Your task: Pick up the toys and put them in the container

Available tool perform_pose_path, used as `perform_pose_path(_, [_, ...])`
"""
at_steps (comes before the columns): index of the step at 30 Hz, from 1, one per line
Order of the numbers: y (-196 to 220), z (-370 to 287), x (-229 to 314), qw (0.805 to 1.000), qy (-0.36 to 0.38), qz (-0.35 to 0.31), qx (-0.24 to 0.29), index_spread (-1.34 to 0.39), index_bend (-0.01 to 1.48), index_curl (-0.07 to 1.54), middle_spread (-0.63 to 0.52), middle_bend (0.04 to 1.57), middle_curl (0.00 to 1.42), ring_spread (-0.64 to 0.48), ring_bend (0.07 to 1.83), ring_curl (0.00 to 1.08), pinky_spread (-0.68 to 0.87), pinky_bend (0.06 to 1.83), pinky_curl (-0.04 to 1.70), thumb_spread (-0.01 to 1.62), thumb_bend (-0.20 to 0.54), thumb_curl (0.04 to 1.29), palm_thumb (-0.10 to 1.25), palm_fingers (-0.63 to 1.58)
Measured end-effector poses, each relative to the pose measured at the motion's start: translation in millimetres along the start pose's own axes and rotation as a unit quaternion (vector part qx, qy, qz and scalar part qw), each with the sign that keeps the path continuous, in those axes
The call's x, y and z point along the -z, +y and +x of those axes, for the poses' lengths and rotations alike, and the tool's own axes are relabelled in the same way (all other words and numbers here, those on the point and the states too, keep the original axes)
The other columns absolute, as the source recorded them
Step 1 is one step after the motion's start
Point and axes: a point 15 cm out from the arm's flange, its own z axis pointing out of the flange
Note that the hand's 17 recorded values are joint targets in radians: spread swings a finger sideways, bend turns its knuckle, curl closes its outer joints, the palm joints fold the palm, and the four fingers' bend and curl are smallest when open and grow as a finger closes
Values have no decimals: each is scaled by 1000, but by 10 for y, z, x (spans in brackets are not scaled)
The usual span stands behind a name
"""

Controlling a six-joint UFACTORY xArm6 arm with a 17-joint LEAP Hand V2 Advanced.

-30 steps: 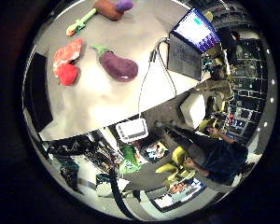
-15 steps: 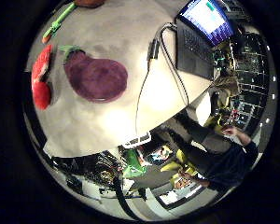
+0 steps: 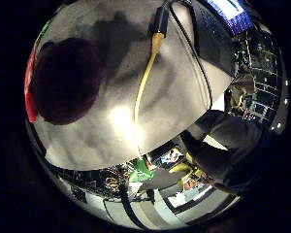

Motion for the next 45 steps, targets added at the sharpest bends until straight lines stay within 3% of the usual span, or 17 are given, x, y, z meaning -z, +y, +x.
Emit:
perform_pose_path(8, [83, 81, -282, 1000, 0, -26, 0, -315, 156, 269, 27, 248, 335, 168, 275, 260, 381, 301, 303, 1031, -22, 303, 603, 230])
perform_pose_path(13, [135, 156, -326, 999, 16, -40, 8, -308, 152, 259, -26, 292, 344, 59, 385, 275, 297, 343, 304, 1023, -19, 310, 643, 391])
perform_pose_path(16, [141, 176, -313, 999, 19, -40, 8, -321, 161, 253, -115, 403, 378, -90, 560, 310, 132, 358, 291, 1018, -17, 317, 679, 660])
perform_pose_path(19, [139, 232, -197, 999, 21, -30, 5, -375, 166, 252, -196, 484, 414, -211, 715, 353, -117, 515, 309, 1016, -18, 321, 706, 948])
perform_pose_path(20, [137, 247, -135, 999, 24, -26, 3, -397, 193, 265, -220, 542, 438, -243, 774, 377, -219, 584, 326, 1017, -17, 322, 715, 1138])
perform_pose_path(24, [164, 333, 107, 1000, 30, -7, -4, -448, 377, 392, -259, 750, 542, -289, 928, 467, -441, 788, 425, 1019, -19, 325, 744, 1276])
perform_pose_path(27, [176, 331, 257, 999, 34, 4, -4, -421, 648, 541, -227, 954, 618, -274, 1046, 519, -437, 946, 511, 1020, -16, 333, 779, 1330])
perform_pose_path(35, [356, 157, 863, 999, 37, 37, 8, -309, 1022, 744, -168, 1197, 704, -234, 1276, 618, -297, 1216, 697, 1027, -6, 387, 925, 1208])
perform_pose_path(45, [869, -925, 1635, 996, 17, 44, 70, -240, 1137, 770, -141, 1295, 710, -219, 1348, 665, -232, 1245, 859, 1045, -14, 464, 1006, 1134])
